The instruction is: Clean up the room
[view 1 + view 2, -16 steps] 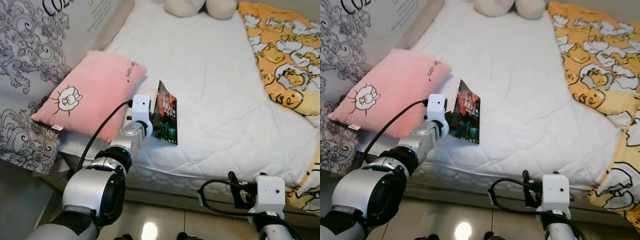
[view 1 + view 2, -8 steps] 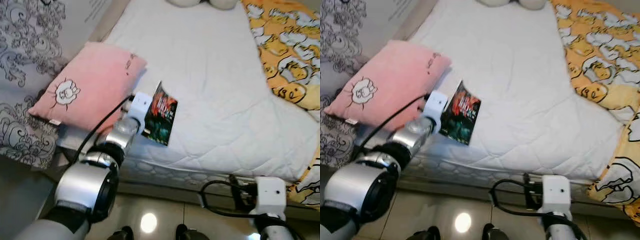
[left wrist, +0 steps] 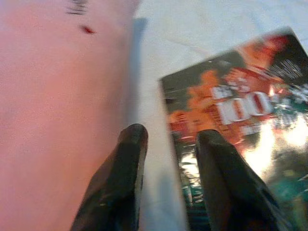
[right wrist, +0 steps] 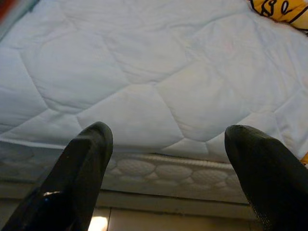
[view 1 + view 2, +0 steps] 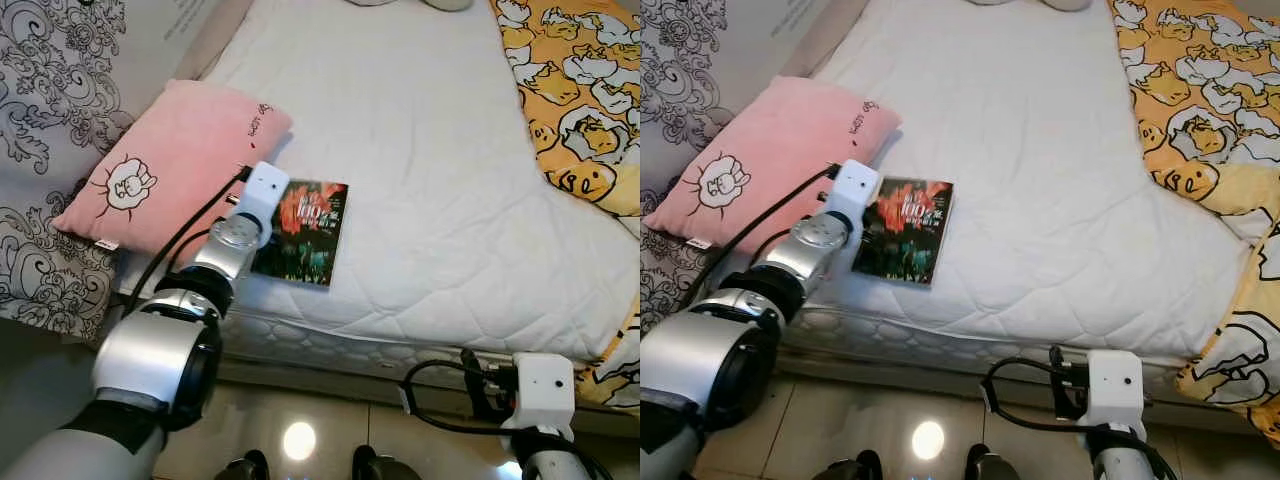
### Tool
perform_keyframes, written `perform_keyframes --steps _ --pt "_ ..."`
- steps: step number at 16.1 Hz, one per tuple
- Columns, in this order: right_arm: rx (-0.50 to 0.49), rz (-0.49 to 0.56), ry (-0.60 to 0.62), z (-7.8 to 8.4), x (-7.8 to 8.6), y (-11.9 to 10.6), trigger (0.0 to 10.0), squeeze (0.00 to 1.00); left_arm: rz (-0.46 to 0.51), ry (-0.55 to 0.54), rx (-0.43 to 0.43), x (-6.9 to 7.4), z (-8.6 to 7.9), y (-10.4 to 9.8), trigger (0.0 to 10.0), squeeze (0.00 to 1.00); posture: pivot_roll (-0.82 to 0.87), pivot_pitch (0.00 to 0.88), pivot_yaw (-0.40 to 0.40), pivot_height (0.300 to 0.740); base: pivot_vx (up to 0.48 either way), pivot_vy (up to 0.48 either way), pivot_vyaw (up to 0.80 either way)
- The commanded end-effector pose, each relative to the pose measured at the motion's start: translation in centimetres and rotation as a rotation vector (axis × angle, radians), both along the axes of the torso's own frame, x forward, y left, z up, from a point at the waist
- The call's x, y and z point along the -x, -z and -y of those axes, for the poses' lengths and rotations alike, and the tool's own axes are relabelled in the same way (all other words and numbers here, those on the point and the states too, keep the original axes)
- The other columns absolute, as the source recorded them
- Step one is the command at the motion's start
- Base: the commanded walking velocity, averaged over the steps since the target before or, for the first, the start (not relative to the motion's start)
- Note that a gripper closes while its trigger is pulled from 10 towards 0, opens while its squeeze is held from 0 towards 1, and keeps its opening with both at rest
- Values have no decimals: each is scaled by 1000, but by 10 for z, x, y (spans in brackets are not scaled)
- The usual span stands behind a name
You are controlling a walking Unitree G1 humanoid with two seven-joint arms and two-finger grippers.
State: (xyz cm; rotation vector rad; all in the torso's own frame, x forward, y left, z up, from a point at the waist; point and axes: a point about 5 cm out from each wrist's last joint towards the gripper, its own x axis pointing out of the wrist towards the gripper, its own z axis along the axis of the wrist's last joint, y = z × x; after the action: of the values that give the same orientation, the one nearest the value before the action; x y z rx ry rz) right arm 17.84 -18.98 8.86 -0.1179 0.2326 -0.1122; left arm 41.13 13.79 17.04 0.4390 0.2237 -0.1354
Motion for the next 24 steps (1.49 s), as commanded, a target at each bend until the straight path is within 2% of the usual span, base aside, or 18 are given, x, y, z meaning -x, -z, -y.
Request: perform_keyframes --steps 1,3,5,6,7,8,9,10,11,12,13,14,15,17,19,21,22,24 --pt "15 -18 9 5 2 1 10000 0 16 -18 -27 -1 -5 -4 10000 1000 -215 239 -35 740 0 0 0" --pt "16 -18 4 5 0 2 10000 0 25 -23 -46 -2 -9 -6 10000 1000 -203 230 -33 740 0 0 0" --pt "-2 27 10 1 -10 0 10000 0 67 55 19 -3 1 -14 10000 1000 -136 164 -4 740 0 0 0" --pt "-12 89 49 3 -15 -7 10000 0 112 195 159 -1 16 -19 10000 0 -83 116 19 740 0 0 0" --pt "-12 89 49 3 -15 -7 10000 0 112 195 159 -1 16 -19 10000 0 -83 116 19 740 0 0 0" --pt "-12 121 118 13 -18 -5 10000 0 178 333 464 18 26 -4 10000 0 -11 35 37 740 0 0 0" --pt "-10 124 134 16 -20 -3 10000 0 201 338 542 29 25 3 10000 0 18 0 44 740 0 0 0" --pt "-9 124 145 18 -22 -2 10000 0 219 336 577 39 25 9 10000 0 26 0 44 740 0 0 0" --pt "-16 133 162 21 -28 0 10000 0 217 274 613 58 23 29 10000 0 62 0 44 740 0 -446 0" --pt "-31 143 178 25 -43 3 10000 0 194 150 645 85 18 62 10000 0 70 0 44 740 0 -450 0" --pt "-36 146 176 25 -50 5 10000 0 196 127 579 91 19 76 10000 0 82 0 38 740 0 -446 0" --pt "-32 109 158 21 -62 12 10000 0 164 100 487 89 16 97 10000 0 83 0 30 740 0 -450 0" --pt "-33 94 149 19 -65 15 10000 0 143 93 484 87 15 103 10000 0 83 0 30 740 0 -450 0" --pt "-10 50 63 5 -75 22 10000 0 134 150 500 93 13 96 10000 0 78 0 20 740 0 -450 0" --pt "-33 120 37 -3 -81 14 10000 0 131 217 532 100 19 87 10000 0 85 0 17 740 0 -448 0" --pt "-33 141 37 -5 -86 14 10000 0 158 247 536 95 23 84 10000 0 92 0 24 740 0 -448 0" --pt "-26 147 40 -5 -88 15 10000 1000 166 249 527 91 23 85 10000 0 90 0 30 740 0 -450 -431" --pt "-35 114 87 1 -91 20 10000 1000 152 252 534 87 25 83 10000 0 81 0 37 740 0 -450 -697"
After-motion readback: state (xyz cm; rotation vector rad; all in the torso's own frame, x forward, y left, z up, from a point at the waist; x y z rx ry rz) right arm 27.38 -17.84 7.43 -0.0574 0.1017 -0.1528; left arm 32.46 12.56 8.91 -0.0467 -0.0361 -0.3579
